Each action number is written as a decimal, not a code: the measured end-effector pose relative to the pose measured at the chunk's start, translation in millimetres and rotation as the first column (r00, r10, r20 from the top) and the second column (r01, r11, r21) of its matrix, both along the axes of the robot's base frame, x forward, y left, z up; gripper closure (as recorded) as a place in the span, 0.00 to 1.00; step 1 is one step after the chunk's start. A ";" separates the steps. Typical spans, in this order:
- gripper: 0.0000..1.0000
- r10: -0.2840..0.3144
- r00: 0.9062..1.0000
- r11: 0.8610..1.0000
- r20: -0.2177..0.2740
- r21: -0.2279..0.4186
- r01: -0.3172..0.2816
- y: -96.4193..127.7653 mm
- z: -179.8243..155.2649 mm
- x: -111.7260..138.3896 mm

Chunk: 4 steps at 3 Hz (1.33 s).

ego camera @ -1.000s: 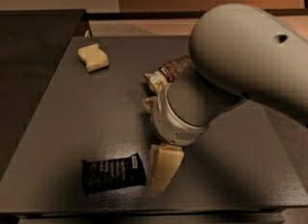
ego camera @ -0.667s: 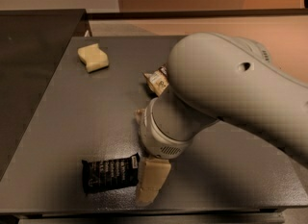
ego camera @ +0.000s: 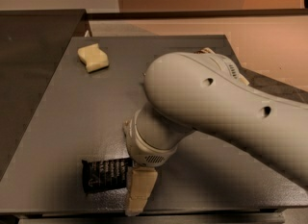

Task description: Move rxbar chocolate near sponge

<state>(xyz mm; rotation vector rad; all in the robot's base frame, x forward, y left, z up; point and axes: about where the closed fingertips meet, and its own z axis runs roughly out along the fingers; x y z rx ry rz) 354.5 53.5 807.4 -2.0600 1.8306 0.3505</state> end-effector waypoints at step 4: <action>0.18 0.077 0.991 0.996 -0.107 -0.030 -0.080 16.6 6.8 -3.3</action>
Offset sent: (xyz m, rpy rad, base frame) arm -0.0001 0.0192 0.0133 -0.0221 0.1176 0.0803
